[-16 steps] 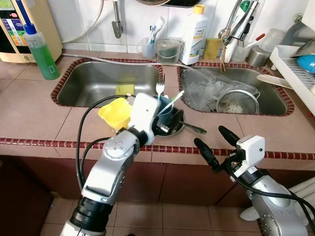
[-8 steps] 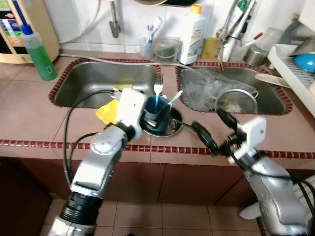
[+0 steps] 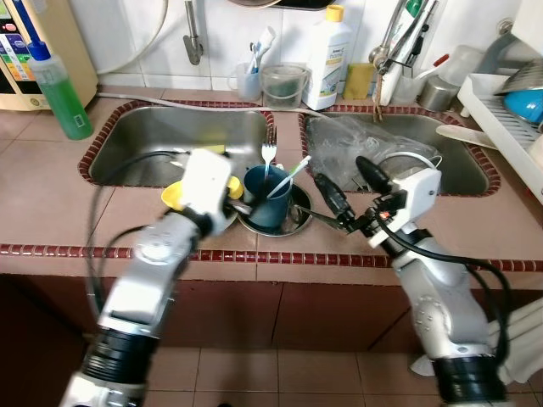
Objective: Kitchen organization
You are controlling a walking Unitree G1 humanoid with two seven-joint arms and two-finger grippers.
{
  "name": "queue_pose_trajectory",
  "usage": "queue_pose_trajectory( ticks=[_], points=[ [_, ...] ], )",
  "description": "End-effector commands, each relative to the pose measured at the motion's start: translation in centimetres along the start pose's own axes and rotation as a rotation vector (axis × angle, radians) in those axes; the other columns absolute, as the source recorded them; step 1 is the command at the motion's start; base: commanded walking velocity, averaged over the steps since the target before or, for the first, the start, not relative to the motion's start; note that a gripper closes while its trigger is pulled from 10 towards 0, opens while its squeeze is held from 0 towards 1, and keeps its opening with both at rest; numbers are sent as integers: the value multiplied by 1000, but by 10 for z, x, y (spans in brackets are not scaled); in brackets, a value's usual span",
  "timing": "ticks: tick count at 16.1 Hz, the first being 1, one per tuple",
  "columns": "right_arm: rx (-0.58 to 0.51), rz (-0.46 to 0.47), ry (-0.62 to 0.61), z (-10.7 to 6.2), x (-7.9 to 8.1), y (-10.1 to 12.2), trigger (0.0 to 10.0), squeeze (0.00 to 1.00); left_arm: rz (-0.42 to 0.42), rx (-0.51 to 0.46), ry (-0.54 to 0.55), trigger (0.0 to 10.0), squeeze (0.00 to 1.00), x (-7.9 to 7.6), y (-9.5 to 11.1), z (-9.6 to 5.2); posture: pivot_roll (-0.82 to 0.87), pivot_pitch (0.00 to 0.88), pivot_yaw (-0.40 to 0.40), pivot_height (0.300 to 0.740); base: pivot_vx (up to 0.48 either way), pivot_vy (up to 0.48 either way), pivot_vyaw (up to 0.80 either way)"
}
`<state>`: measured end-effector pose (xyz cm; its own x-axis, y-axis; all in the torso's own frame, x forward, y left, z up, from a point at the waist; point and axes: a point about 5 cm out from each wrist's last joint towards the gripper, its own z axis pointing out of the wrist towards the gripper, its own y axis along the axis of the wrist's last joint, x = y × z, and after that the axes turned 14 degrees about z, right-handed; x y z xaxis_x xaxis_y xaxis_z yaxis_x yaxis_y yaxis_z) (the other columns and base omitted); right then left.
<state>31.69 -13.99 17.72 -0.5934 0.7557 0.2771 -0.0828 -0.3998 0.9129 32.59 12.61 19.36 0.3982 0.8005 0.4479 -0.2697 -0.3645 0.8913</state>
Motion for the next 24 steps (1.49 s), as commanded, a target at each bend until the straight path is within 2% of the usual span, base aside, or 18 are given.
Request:
queue_pose_trajectory(
  ticks=[1,3,4,6,11,16,18,19,20,21,22,24],
  points=[
    [-33,-2,-18,4,-3,5,10000,0,10,-3,27,10000,0,13,0,-2,-105,100,5,740,0,0,0],
    [-34,24,-16,13,-1,-2,10000,0,-7,-34,27,10000,0,26,6,-9,-86,109,0,740,0,0,0],
    [-33,29,-18,15,-1,-4,10000,0,-10,-45,15,10000,0,26,7,-10,-84,109,0,740,0,0,0],
    [-34,54,-18,24,1,-10,10000,0,-34,-96,-76,10000,0,16,14,-18,-77,112,-1,740,0,0,0],
    [-51,101,-72,41,-1,-17,10000,0,-75,-133,-217,10000,0,-2,23,-33,-62,114,-6,740,0,0,0],
    [-43,150,-49,58,11,-23,10000,0,-93,-148,-228,10000,0,-8,31,-33,-55,115,-15,740,0,0,0],
    [-63,203,-61,67,20,-27,10000,0,-105,-155,-233,10000,0,-11,34,-34,-50,117,-23,740,0,0,0],
    [-71,225,-68,70,24,-28,7725,0,-109,-153,-233,10000,0,-12,35,-35,-50,117,-25,740,0,0,0],
    [-71,237,-69,71,26,-29,3725,0,-111,-153,-233,10000,0,-12,35,-35,-50,117,-25,740,0,0,0],
    [-71,248,-72,73,31,-30,3412,0,-113,-154,-233,10000,0,-12,36,-35,-49,120,-28,740,0,0,0],
    [-77,250,-61,75,37,-31,0,0,-119,-157,-233,10000,0,-13,37,-35,-48,121,-29,740,0,0,0],
    [-86,262,-84,75,42,-33,0,0,-121,-156,-232,10000,0,-14,38,-35,-48,121,-31,740,0,0,0]
  ],
)
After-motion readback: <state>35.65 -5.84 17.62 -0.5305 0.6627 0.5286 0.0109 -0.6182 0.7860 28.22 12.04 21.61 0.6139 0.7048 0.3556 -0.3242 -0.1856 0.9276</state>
